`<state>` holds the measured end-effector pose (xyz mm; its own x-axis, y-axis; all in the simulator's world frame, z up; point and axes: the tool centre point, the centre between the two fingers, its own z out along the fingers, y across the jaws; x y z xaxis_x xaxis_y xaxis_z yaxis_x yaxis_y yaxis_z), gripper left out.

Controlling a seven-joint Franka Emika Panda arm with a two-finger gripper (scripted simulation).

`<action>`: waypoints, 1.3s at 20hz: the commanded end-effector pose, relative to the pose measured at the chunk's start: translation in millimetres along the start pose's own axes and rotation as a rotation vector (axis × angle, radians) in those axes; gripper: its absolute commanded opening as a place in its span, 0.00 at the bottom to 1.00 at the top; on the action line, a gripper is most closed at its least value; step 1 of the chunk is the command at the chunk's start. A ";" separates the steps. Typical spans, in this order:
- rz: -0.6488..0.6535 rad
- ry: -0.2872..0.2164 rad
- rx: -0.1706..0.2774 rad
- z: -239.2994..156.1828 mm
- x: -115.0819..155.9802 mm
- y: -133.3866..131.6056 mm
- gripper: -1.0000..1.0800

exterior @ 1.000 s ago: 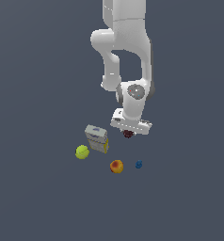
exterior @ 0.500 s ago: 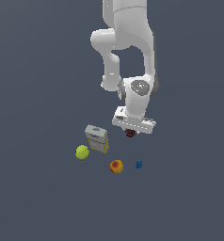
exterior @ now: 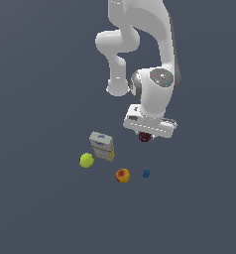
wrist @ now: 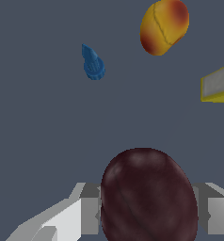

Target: Pick up a designated object from a clutter of objects.

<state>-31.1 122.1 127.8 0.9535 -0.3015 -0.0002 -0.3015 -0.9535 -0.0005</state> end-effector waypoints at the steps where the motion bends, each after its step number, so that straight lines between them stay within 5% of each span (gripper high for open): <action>1: 0.000 0.000 0.000 -22.5 6.7 -9.1 0.00; 26: 0.001 0.000 0.000 -217.1 73.0 -92.4 0.00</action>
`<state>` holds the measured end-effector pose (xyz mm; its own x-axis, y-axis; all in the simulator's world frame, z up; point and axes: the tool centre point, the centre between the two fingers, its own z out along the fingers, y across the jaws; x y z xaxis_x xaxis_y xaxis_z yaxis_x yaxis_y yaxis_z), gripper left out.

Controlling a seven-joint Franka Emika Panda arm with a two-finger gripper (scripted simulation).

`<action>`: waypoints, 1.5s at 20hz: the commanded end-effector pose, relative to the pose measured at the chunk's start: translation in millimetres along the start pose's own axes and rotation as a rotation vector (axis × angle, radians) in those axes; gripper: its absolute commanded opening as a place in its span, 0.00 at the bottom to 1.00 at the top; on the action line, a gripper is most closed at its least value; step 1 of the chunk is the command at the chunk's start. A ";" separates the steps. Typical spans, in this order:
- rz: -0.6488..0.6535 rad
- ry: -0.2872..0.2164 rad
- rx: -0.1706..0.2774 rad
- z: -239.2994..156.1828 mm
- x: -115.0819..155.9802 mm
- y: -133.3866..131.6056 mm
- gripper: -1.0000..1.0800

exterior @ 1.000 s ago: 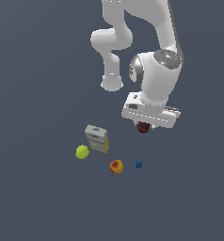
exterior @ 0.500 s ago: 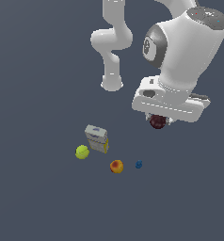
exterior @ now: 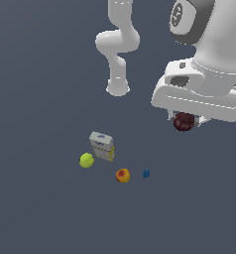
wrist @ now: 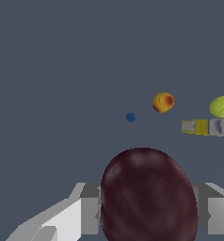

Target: Pick up a designated object from a clutter of objects.

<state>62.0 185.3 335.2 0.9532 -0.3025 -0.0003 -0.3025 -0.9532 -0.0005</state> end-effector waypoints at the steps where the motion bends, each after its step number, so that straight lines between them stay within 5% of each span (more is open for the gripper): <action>1: 0.000 0.000 0.000 -15.4 5.3 -6.6 0.00; 30: 0.001 0.000 0.000 -114.6 44.9 -52.6 0.00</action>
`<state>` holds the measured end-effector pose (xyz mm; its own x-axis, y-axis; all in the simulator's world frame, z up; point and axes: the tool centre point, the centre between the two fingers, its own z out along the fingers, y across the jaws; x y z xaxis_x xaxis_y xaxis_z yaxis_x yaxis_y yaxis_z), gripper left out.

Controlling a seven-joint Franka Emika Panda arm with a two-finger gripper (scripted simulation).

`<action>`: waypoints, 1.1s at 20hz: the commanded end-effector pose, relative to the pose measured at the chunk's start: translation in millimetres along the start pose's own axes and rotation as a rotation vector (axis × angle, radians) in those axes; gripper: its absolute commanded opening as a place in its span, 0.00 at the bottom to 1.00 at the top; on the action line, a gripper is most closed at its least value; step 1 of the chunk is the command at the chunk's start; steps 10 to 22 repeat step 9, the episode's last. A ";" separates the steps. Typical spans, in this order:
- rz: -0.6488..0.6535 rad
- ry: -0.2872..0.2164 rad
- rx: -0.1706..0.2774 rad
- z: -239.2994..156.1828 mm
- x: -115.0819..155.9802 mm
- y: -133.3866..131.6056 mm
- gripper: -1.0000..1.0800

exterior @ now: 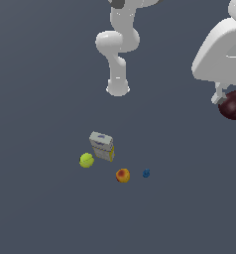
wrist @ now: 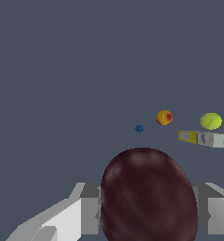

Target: Pick up a designated object from a clutter of objects.

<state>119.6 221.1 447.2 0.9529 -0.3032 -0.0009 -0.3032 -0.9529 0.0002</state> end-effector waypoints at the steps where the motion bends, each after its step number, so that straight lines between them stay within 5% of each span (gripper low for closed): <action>1: 0.000 0.001 0.000 -3.5 1.3 -1.3 0.00; 22: 0.000 0.001 0.000 -6.4 2.9 -2.9 0.00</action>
